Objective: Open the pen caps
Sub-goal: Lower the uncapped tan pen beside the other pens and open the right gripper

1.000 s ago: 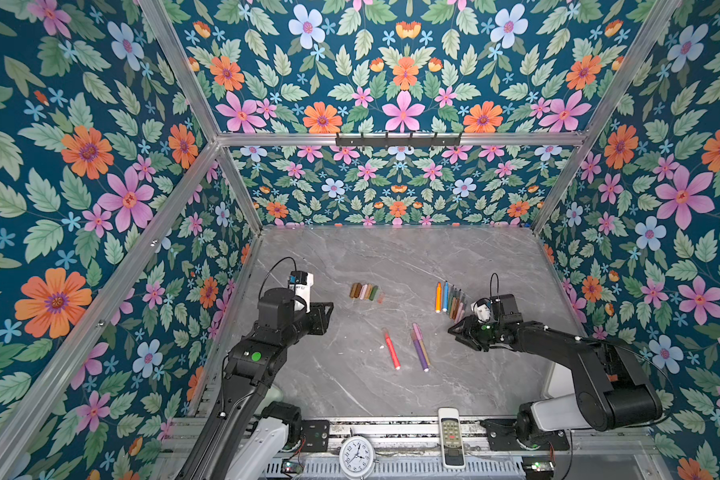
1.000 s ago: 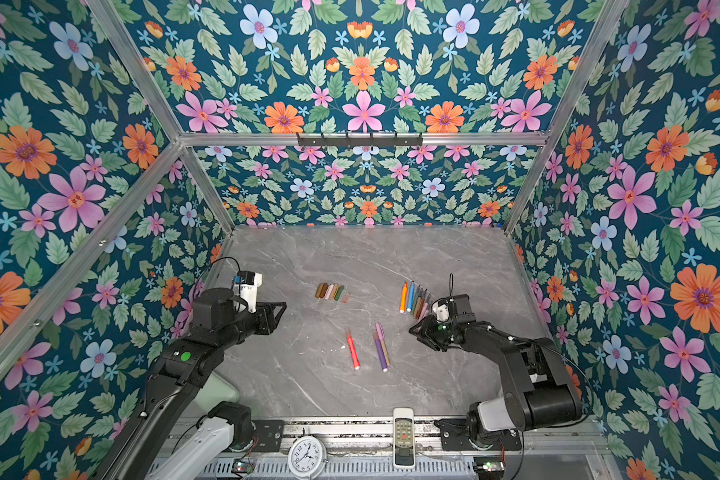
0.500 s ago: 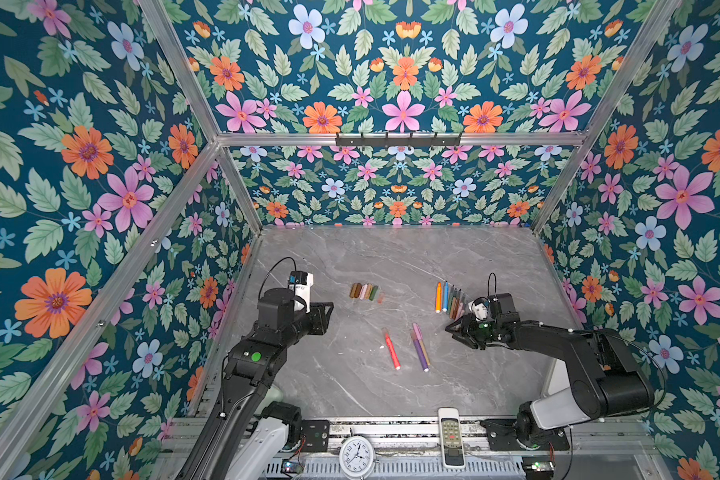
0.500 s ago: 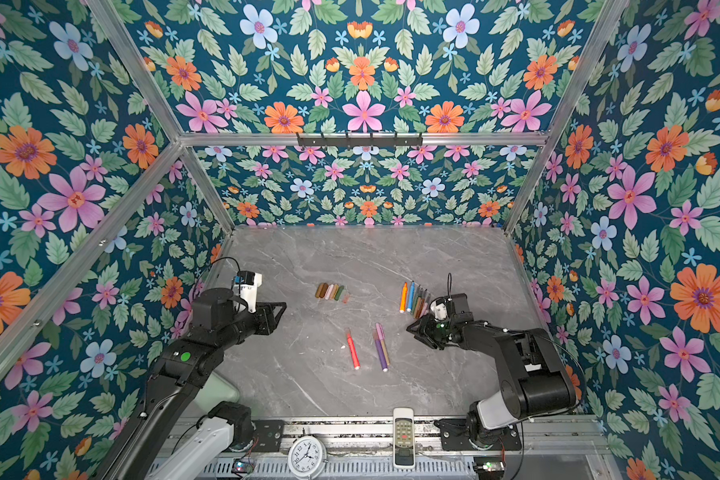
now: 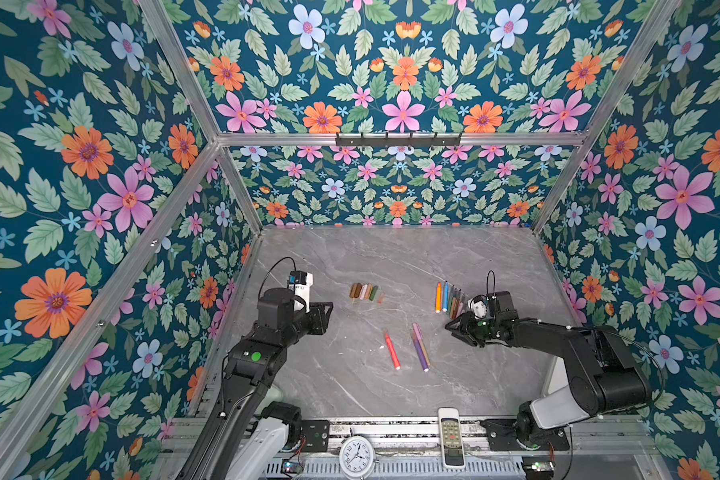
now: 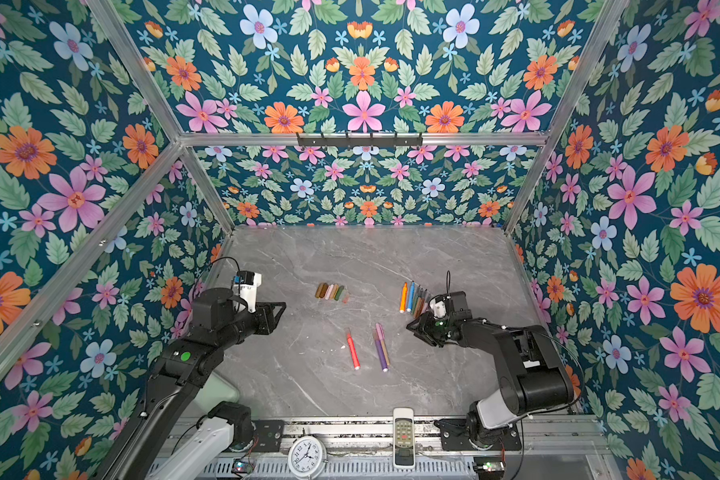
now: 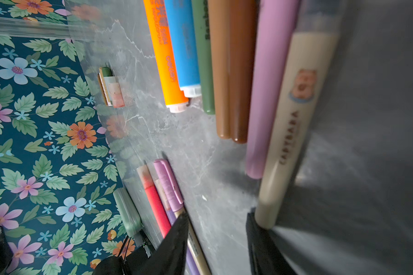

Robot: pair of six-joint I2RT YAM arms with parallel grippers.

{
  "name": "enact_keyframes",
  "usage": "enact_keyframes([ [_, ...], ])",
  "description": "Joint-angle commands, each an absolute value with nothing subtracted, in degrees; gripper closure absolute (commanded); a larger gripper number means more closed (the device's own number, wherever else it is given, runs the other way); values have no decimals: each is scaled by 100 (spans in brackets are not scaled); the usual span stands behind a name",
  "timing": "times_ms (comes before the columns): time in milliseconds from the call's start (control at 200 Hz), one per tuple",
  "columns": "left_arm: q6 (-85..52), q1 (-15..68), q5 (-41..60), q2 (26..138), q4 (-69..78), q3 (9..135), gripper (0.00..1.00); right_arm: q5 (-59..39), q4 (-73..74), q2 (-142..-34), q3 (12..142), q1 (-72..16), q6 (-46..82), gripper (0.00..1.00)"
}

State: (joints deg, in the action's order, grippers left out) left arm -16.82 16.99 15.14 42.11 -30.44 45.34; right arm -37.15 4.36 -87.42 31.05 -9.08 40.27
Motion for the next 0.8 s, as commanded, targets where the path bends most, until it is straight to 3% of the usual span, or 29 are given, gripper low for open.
enact_keyframes([
  [0,-1695,1704,1526,4223,-2927,4536,60,-2949,-90,-8807,3133,-904,3814,57],
  [795,-1697,1700,1525,4245,-2927,4543,60,-2619,-717,-8912,3769,-902,3305,57],
])
